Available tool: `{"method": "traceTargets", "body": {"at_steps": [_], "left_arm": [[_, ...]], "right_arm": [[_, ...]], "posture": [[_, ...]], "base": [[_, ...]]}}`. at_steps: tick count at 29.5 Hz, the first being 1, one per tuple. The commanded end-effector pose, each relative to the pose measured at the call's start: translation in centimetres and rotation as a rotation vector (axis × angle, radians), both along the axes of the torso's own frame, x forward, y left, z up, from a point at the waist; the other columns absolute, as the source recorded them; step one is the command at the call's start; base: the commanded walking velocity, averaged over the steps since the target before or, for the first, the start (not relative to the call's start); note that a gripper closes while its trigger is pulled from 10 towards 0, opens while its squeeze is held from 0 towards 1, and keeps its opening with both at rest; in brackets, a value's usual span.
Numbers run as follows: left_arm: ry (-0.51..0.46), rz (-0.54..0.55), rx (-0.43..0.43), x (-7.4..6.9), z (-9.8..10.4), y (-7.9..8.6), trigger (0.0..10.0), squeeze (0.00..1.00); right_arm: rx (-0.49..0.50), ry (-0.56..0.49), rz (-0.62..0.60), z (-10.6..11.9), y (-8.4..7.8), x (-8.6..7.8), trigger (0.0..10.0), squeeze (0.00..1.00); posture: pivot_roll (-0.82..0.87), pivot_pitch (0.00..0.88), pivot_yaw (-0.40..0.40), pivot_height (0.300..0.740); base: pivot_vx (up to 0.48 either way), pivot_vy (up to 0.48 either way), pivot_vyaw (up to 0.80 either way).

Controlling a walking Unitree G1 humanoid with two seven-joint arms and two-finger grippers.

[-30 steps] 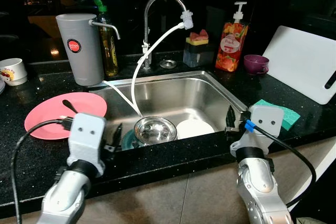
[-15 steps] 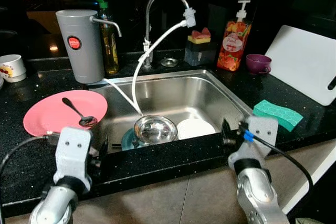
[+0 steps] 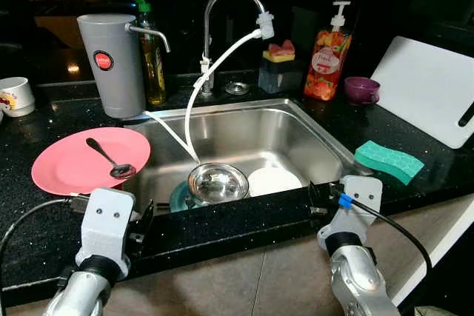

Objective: Kitchen organization

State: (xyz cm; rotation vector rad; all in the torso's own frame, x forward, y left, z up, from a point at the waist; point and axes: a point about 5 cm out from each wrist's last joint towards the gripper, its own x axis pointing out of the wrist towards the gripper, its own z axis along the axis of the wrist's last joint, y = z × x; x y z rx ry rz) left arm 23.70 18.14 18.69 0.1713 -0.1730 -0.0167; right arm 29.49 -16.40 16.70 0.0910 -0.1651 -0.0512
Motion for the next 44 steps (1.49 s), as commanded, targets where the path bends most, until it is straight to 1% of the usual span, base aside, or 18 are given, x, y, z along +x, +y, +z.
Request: {"method": "traceTargets", "body": {"at_steps": [1,4,8,10,11,13,14,17,20,22,24,29,31,35,41,42,44], "left_arm": [[0.04,-0.006,-0.025,0.4,-0.6,-0.4,10.0,0.0],[0.032,-0.009,-0.023,0.5,-0.5,-0.5,10.0,0.0],[0.034,0.001,-0.03,0.5,-0.7,-0.3,10.0,0.0],[0.033,0.002,-0.037,0.6,-0.7,-0.2,10.0,0.0],[0.032,0.011,-0.05,0.6,-0.6,-0.1,10.0,0.0],[0.032,0.011,-0.05,0.6,-0.6,-0.1,10.0,0.0],[0.031,0.021,-0.057,0.8,-0.6,0.1,10.0,0.0],[0.011,0.015,-0.045,1.4,-0.1,0.0,10.0,0.0],[-0.001,0.009,-0.039,1.6,0.1,-0.1,10.0,0.0],[-0.006,0.014,-0.032,2.0,0.2,0.1,10.0,0.0],[-0.008,0.013,-0.032,2.1,0.2,0.0,10.0,0.0],[-0.017,-0.009,-0.021,2.2,0.4,-0.4,10.0,0.0],[-0.014,-0.013,-0.015,2.1,0.2,-0.5,10.0,0.0],[-0.013,-0.023,-0.009,2.1,0.1,-0.7,10.0,0.0],[-0.018,-0.03,-0.007,2.1,0.2,-0.9,10.0,0.0],[-0.031,-0.047,-0.008,2.4,0.5,-1.3,10.0,0.0],[-0.042,-0.066,-0.01,2.6,0.8,-1.7,10.0,0.0]], "right_arm": [[0.02,-0.041,-0.011,1.1,-0.4,0.5,10.0,0.0],[0.016,-0.063,-0.008,1.6,-0.4,0.6,10.0,0.0],[0.002,-0.121,-0.009,3.3,-0.6,0.8,10.0,0.0],[0.004,-0.128,-0.012,3.6,-0.7,0.8,10.0,0.0],[-0.001,-0.149,-0.005,4.2,-0.6,0.8,10.0,0.0],[-0.001,-0.149,-0.005,4.2,-0.6,0.8,10.0,0.0],[-0.008,-0.166,0.004,4.7,-0.5,0.8,10.0,0.0],[-0.011,-0.177,0.006,5.1,-0.5,0.8,10.0,0.0],[-0.009,-0.178,0.009,5.1,-0.4,0.8,10.0,0.0],[-0.015,-0.172,0.032,4.9,0.1,0.8,10.0,0.0],[-0.014,-0.166,0.035,4.7,0.2,0.8,10.0,0.0],[-0.003,-0.145,0.041,4.2,0.6,0.8,10.0,0.0],[0.005,-0.116,0.064,3.4,1.1,0.7,10.0,0.0],[0.012,-0.101,0.072,3.0,1.3,0.7,10.0,0.0],[0.011,-0.108,0.079,3.2,1.5,0.9,10.0,0.0],[0.012,-0.121,0.075,3.6,1.4,1.1,10.0,0.0],[0.016,-0.131,0.07,3.9,1.4,1.2,10.0,0.0]], "posture": [[0.13,0.072,-0.045,0.74],[0.13,0.075,-0.049,0.74],[0.13,0.076,-0.05,0.74],[0.13,0.076,-0.05,0.74],[0.12,0.076,-0.052,0.74],[0.12,0.076,-0.052,0.74],[0.12,0.067,-0.05,0.74],[0.12,0.069,-0.054,0.74],[0.12,0.069,-0.054,0.74],[0.12,0.062,-0.045,0.74],[0.12,0.066,-0.045,0.74],[0.12,0.07,-0.047,0.74],[0.12,0.068,-0.045,0.74],[0.13,0.07,-0.047,0.74],[0.13,0.067,-0.048,0.74],[0.14,0.063,-0.043,0.74],[0.14,0.067,-0.039,0.74]], "base": [[0.0,0.0,0.0],[0.0,0.0,0.0],[0.0,0.0,0.0],[0.0,0.0,0.0],[0.0,0.0,0.0],[0.0,0.0,0.0],[0.0,0.0,0.0],[0.0,0.0,0.0],[0.0,0.0,0.0],[0.0,0.0,0.0],[0.0,0.0,0.0],[0.0,0.0,0.0],[0.0,0.0,0.0],[0.0,0.0,0.0],[0.0,0.0,0.0],[0.0,0.0,0.0],[0.0,0.0,0.0]]}}
